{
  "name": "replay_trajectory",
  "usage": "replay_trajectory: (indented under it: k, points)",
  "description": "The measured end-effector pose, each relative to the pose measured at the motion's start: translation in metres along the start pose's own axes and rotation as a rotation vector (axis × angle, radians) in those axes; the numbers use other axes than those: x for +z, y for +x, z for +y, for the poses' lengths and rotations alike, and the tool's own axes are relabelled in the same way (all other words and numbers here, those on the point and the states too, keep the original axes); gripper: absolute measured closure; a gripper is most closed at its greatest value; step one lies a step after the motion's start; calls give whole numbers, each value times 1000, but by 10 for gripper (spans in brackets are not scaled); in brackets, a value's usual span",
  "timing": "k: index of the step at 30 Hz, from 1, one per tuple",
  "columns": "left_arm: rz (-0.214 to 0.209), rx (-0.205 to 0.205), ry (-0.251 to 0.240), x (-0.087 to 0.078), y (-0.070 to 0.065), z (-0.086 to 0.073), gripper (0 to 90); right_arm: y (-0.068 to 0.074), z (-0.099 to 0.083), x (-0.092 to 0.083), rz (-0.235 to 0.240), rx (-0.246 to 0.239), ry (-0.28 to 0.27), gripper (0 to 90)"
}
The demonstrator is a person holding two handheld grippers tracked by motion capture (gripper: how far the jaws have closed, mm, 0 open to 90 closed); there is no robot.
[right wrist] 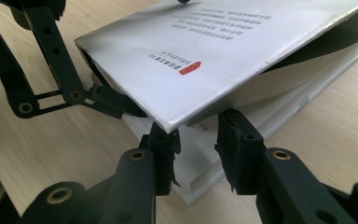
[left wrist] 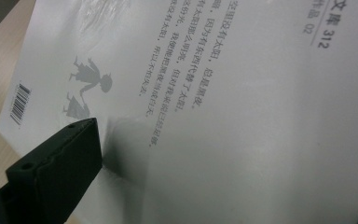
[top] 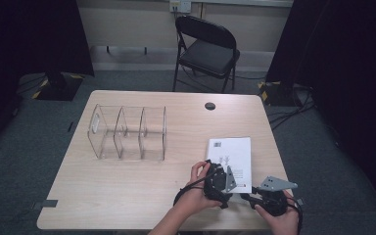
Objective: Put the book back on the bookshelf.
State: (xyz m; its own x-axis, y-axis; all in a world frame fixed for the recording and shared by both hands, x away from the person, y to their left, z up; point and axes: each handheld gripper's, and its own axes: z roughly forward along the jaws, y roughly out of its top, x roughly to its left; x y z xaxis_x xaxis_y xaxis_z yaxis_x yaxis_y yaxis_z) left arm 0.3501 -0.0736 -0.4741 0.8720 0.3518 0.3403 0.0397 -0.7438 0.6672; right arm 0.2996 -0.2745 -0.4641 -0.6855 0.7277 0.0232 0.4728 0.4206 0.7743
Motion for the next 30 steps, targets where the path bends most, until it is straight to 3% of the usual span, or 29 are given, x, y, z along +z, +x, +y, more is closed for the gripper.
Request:
replay_trajectory:
  k: [4, 11, 12, 13, 17, 18, 19, 20, 25, 30]
  points:
    - [8, -1, -3, 1, 0, 0, 2, 0, 0, 0, 1, 4, 3, 669]
    - [-5, 37, 12, -3, 1, 2, 104, -2, 0, 1, 21, 15, 8, 666]
    - [5, 71, 5, -5, 1, 2, 104, -2, 0, 1, 22, 17, 10, 663]
    - [12, 108, -3, -8, -1, 2, 163, -4, -1, 2, 44, 38, 10, 633]
    - [8, 111, 0, -12, 0, 0, 218, -3, -1, 3, 83, 50, -6, 559]
    - [8, 133, 13, -13, 1, 1, 237, -2, 0, 4, 88, 44, -6, 530]
    - [4, 135, 10, -13, 0, 1, 266, -1, 0, 5, 76, 25, -5, 411]
    - [6, 153, 16, -17, 1, 3, 283, 0, -1, 6, 71, 20, -10, 378]
    - [1, 165, 39, -22, 5, 7, 333, -2, -6, 7, 59, -24, 11, 323]
    - [-3, 179, 79, -26, 7, 12, 375, -6, -12, 8, 62, -26, 20, 293]
